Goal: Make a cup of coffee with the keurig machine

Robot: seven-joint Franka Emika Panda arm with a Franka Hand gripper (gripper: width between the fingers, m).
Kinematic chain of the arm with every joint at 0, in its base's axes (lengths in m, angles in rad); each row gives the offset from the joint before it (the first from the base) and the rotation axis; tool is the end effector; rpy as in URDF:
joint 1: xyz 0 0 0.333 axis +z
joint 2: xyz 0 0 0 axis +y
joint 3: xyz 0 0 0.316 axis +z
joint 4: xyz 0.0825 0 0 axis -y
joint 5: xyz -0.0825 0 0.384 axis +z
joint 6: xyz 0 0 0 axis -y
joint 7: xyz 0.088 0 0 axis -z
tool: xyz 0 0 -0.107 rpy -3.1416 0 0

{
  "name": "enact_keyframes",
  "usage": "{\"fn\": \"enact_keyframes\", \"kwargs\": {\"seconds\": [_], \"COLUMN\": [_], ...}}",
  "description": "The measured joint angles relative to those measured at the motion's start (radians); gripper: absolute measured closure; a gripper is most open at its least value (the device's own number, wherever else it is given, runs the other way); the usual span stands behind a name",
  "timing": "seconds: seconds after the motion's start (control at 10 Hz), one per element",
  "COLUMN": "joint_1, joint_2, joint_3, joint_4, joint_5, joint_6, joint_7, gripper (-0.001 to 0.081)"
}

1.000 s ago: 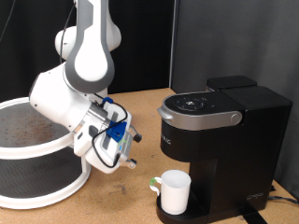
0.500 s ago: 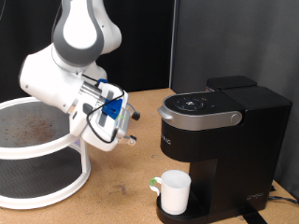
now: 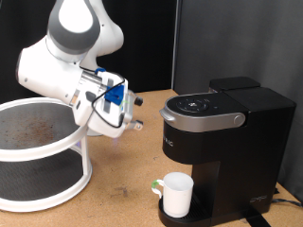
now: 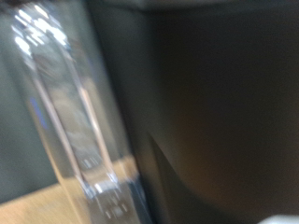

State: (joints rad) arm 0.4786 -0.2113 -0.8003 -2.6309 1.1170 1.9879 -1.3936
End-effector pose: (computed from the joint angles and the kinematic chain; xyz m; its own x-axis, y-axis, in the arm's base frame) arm 0.3897 -0.0602 0.2990 0.8746 0.0323 0.4838 0.4377 -0.4819 -0.7591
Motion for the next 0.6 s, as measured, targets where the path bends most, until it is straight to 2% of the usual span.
{"fn": "enact_keyframes", "kwargs": {"seconds": [0.2, 0.3, 0.4, 0.6], "joint_1": [0.000, -0.003, -0.008, -0.014], "joint_2": [-0.063, -0.104, -0.145, -0.225], "joint_3": [0.002, 0.015, 0.042, 0.105], "joint_4": [0.016, 0.018, 0.019, 0.020], "joint_5": [-0.037, -0.077, -0.121, -0.143], "joint_6": [-0.064, -0.062, -0.044, 0.041], "joint_7": [-0.025, -0.025, -0.019, -0.015], "gripper": [-0.0001, -0.0001, -0.0001, -0.0001]}}
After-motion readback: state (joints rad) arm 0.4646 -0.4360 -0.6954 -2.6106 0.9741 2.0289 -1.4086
